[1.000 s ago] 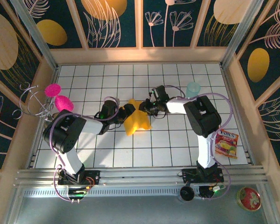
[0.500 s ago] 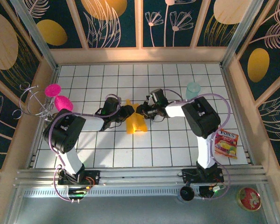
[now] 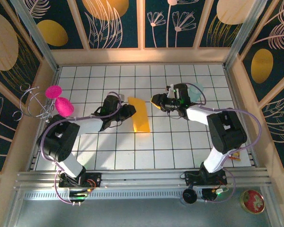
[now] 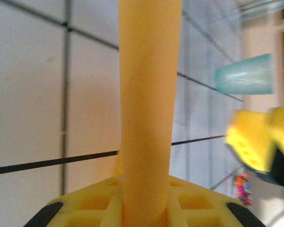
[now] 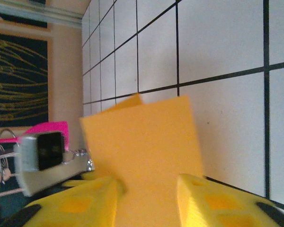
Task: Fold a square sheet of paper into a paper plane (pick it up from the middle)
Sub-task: First fold in half a square sheet of paper at the center of the table.
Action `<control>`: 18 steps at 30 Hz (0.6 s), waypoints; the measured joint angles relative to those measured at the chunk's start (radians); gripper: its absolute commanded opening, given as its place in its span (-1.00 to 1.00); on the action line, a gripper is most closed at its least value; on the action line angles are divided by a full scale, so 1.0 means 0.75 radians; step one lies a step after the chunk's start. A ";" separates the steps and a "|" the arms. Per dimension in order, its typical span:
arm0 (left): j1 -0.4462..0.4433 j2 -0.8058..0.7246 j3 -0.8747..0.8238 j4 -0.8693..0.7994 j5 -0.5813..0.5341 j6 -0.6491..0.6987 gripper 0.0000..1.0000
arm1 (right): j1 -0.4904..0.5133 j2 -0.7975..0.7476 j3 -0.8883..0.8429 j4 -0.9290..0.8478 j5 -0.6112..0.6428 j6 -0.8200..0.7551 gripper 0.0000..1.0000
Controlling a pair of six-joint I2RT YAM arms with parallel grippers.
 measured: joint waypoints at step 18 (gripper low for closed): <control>0.060 -0.082 0.057 0.238 0.343 -0.131 -0.56 | -0.013 -0.120 -0.104 0.409 -0.327 -0.002 -0.12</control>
